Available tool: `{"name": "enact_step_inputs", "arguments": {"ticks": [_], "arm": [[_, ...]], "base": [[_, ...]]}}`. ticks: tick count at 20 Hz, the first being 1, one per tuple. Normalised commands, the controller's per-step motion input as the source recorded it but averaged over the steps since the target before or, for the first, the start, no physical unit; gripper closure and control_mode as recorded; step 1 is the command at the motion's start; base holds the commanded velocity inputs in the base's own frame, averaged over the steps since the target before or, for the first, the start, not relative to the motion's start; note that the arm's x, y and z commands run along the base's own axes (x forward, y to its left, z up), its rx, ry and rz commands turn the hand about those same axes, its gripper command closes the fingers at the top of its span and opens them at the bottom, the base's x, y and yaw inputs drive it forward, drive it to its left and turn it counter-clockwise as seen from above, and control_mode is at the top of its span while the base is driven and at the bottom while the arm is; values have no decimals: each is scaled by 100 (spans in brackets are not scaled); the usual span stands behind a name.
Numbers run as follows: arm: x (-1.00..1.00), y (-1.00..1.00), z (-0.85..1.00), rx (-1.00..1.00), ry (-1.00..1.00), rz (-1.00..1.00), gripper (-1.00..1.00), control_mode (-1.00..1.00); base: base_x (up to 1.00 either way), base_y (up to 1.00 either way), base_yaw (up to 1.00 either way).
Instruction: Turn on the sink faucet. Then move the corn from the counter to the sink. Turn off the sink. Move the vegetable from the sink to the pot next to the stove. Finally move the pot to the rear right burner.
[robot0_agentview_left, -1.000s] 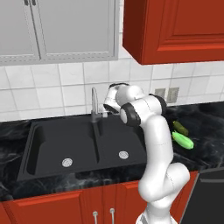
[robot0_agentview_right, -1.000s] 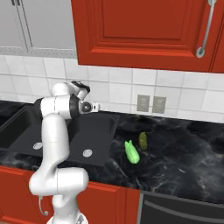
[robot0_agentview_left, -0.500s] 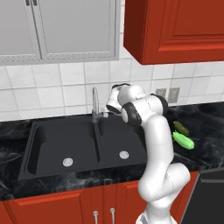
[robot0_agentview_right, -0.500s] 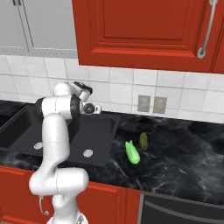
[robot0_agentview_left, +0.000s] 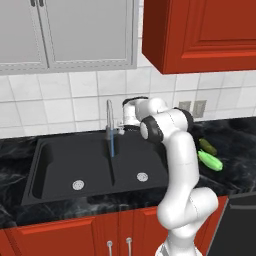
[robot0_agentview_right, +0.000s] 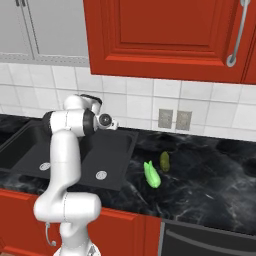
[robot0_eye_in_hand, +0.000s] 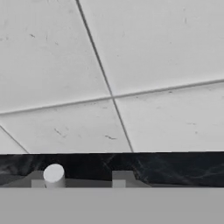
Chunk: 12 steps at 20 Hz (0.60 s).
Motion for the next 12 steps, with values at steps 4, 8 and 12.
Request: {"name": "enact_step_inputs", "arguments": {"ticks": [4, 8, 12], "arm": [[0, -46, -25, 2, 2, 0, 100, -100], [-8, -10, 1, 0, -2, 0, -100, -100], [-25, 0, 31, 1, -9, -1, -100, -100]], "base": [[0, 0, 0], [0, 0, 0], [0, 0, 0]]}}
